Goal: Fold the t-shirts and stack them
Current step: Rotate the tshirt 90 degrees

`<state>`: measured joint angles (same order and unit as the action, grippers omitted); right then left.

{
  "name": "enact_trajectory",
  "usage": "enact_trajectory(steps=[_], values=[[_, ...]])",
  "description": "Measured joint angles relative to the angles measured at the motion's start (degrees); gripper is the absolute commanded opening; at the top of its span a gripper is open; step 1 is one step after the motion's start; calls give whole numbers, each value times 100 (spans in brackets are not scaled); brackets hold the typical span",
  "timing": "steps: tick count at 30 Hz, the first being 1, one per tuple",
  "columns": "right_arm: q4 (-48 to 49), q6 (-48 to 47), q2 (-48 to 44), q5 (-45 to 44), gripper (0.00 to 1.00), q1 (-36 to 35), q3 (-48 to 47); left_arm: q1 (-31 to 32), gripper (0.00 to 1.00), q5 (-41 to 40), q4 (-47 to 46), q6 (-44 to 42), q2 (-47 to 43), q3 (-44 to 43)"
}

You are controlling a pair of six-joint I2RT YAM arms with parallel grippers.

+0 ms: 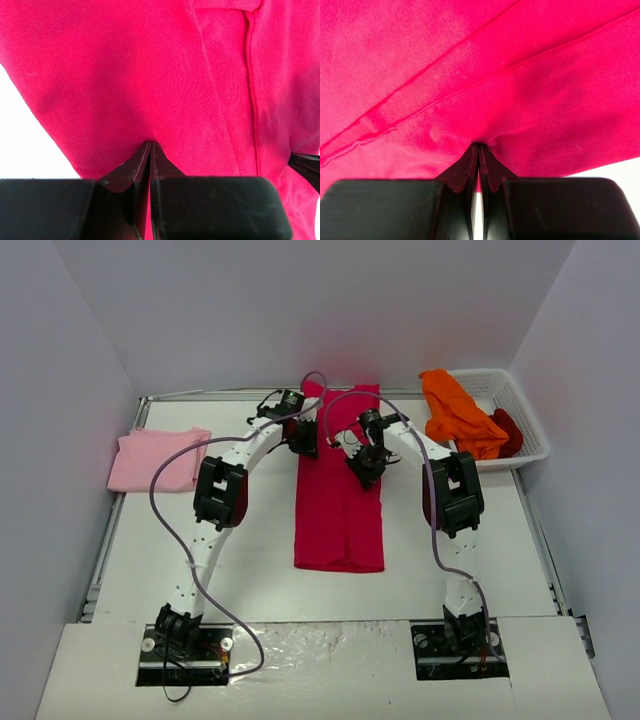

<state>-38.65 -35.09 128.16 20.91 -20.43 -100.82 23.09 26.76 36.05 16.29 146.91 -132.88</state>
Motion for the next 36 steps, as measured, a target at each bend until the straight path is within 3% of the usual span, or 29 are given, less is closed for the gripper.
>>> enact_trajectory(steps=[23,34,36], values=[[-164,-85,868,55,0,133,-1484,-221,2,-286,485,-111,824,-1598],[-249,-94,1283,46,0,166,-2216,-221,2,-461,490,-271,909,-1788],[-229,-94,1290,20,0,166,-2232,-221,7,-516,487,-310,892,-1781]])
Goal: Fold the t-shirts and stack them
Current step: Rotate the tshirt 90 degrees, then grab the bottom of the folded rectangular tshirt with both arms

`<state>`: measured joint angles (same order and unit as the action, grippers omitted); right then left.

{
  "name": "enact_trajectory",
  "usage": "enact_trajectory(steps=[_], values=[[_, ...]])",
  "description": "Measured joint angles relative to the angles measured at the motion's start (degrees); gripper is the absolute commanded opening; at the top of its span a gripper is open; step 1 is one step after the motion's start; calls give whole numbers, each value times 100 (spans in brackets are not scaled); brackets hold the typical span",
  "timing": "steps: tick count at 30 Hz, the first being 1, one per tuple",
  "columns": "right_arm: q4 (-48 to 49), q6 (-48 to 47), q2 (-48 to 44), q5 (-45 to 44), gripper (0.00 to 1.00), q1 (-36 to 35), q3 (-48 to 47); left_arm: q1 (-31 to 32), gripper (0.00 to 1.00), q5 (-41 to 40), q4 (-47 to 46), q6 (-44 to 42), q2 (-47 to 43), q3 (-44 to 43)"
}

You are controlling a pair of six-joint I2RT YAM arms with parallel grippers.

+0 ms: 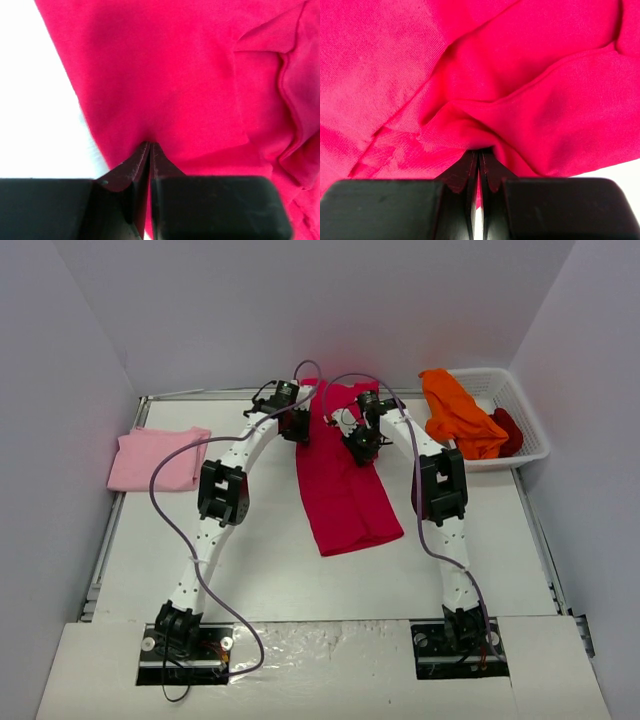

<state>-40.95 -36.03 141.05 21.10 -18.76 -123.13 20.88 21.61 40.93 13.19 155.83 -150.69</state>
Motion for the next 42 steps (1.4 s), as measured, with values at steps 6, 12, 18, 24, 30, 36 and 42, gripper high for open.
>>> enact_trajectory(steps=[6,12,18,24,30,36,42], values=[[42,13,-87,-87,5,-13,68,2,29,-291,24,-341,-787,887],[50,79,-892,-131,29,-13,542,0,35,-787,2,-846,-2752,2371],[179,149,-2426,33,38,-11,1456,90,48,-1158,-380,-1598,-5123,4087],[278,203,-3832,79,46,0,2894,715,53,-1674,-501,-2498,-6859,5936],[389,323,-4465,76,46,44,3910,831,51,-1714,-584,-2946,-7475,7296],[439,352,-4570,-66,48,131,4581,1679,35,-2184,-492,-3359,-7119,7556],[507,472,-4570,-59,51,883,4839,2874,39,-2422,-872,-3565,-7064,8594]])
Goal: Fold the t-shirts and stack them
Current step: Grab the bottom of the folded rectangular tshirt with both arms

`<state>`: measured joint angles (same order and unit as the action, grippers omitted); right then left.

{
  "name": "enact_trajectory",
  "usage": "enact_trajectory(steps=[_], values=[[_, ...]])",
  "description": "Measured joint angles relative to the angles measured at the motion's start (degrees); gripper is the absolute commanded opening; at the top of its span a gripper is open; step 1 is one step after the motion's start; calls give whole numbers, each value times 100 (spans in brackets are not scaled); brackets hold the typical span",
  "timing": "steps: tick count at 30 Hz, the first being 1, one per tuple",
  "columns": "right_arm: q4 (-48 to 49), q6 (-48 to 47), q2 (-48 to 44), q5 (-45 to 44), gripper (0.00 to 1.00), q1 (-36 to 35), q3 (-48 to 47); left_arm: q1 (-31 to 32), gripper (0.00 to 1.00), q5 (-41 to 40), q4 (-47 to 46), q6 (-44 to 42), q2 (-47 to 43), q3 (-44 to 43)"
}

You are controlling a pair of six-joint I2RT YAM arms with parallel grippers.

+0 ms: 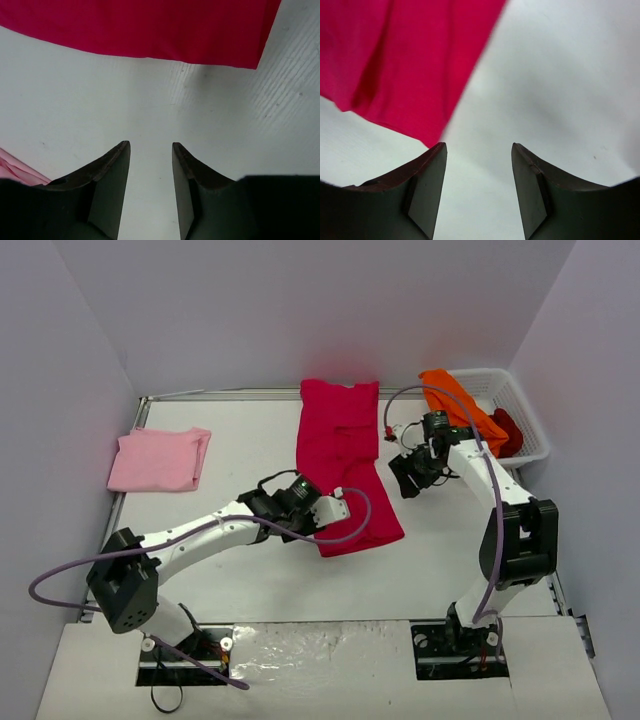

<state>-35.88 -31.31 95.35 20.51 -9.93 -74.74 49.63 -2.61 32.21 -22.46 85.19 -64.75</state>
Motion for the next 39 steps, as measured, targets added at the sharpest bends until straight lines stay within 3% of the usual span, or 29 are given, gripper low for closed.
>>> enact_trajectory(steps=[8,20,39], values=[[170,151,83,116,51,992,81,417,39,-282,-765,-46,22,463],[197,260,422,424,50,1266,92,916,40,-337,-1563,63,553,649],[227,260,581,608,50,1261,92,1244,40,-190,-1617,321,1384,400]])
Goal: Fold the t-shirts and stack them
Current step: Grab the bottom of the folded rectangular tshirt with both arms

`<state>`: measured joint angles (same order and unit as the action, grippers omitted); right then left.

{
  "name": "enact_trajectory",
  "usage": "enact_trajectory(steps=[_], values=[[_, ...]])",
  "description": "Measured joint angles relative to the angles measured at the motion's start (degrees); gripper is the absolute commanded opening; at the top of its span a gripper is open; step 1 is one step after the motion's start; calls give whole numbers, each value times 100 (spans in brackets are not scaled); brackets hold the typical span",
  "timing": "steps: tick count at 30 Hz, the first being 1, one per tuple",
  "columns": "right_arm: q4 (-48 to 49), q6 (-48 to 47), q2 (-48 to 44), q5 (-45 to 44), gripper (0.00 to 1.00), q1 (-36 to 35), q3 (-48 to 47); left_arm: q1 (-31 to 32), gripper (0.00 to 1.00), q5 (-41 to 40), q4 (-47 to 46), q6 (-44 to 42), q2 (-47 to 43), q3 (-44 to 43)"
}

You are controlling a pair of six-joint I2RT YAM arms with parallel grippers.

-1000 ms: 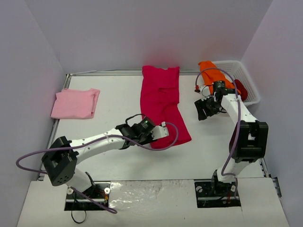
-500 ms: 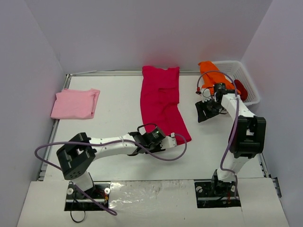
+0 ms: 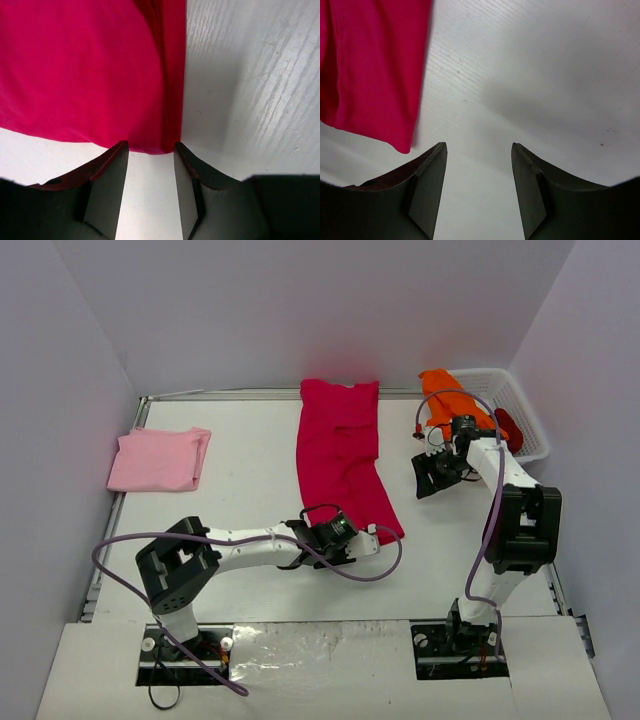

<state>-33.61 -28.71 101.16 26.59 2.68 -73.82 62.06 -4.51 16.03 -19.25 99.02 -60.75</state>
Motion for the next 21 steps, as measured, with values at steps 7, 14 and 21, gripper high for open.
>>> enact_trajectory(steps=[7,14,21], values=[[0,-2,0,9,50,-2,0,50,41,24,28,42,37,-63],[0,-4,0,9,51,-2,0,79,41,37,37,50,168,-63],[0,-4,0,9,51,-2,0,94,26,-107,-26,63,278,-151]])
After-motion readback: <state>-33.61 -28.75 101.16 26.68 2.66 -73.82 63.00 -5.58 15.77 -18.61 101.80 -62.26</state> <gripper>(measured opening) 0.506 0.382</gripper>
